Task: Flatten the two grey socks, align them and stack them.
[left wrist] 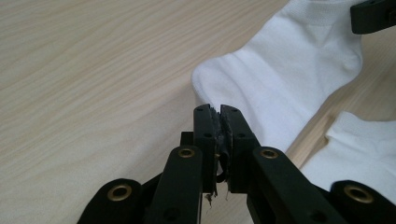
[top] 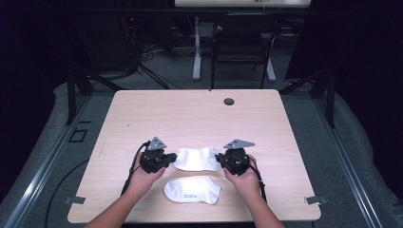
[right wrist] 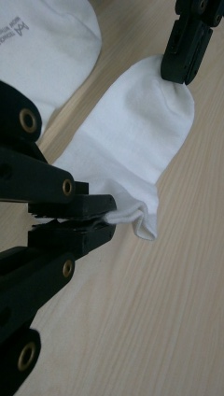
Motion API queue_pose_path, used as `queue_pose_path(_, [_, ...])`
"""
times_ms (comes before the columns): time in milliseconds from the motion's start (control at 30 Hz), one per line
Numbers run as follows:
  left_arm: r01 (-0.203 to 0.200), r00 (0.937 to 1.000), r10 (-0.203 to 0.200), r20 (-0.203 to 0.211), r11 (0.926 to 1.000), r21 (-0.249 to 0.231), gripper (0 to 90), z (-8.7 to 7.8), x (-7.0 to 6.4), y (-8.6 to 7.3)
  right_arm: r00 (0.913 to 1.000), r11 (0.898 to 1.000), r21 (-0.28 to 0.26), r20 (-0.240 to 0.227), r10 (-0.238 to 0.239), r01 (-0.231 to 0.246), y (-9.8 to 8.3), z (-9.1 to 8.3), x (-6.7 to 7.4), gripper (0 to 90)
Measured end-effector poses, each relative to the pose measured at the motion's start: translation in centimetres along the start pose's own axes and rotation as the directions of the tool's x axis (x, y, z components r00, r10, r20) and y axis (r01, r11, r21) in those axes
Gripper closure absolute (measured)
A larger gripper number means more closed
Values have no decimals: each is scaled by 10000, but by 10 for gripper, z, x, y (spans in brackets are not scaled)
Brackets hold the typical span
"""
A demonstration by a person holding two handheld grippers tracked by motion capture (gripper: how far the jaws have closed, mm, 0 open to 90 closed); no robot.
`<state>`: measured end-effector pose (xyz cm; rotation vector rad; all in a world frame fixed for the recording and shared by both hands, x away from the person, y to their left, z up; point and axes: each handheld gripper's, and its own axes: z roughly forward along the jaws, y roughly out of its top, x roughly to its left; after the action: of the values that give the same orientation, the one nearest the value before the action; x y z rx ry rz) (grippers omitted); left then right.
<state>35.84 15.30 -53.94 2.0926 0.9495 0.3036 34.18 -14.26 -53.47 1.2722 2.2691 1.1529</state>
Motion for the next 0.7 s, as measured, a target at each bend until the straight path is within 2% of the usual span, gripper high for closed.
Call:
queue_pose_path(400, [-202,9995,208,218,9994,-274,858,-25,-6,-5,9982,9991,-227,-471,-368,358,0,-14,14,863])
queue_pose_path(700, [-323,9985,336,440,9990,-300,857,-37,-11,-14,9968,9978,-373,-564,-563,543,-5,-23,22,865])
